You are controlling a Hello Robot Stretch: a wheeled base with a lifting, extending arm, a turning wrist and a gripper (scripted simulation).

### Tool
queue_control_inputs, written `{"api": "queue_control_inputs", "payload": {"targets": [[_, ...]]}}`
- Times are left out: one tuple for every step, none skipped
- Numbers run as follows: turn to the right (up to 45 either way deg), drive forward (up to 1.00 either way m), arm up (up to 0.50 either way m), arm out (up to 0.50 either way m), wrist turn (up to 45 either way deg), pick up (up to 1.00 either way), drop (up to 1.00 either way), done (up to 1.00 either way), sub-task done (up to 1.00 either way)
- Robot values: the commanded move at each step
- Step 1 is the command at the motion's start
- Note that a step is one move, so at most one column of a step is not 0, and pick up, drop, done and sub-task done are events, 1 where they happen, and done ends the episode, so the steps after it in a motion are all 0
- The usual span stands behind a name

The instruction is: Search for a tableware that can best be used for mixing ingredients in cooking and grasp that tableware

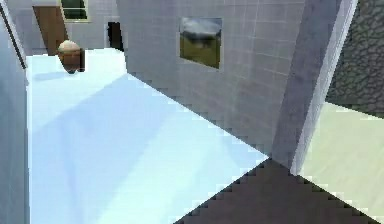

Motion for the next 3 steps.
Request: {"api": "queue_control_inputs", "payload": {"targets": [[42.0,0.00,0.00,0.00,0.0,0.00,0.00,0.00,0.00],[0.0,0.65,0.00,0.00,0.0,0.00,0.00,0.00,0.00],[9.0,0.00,0.00,0.00,0.0,0.00,0.00,0.00,0.00]]}}
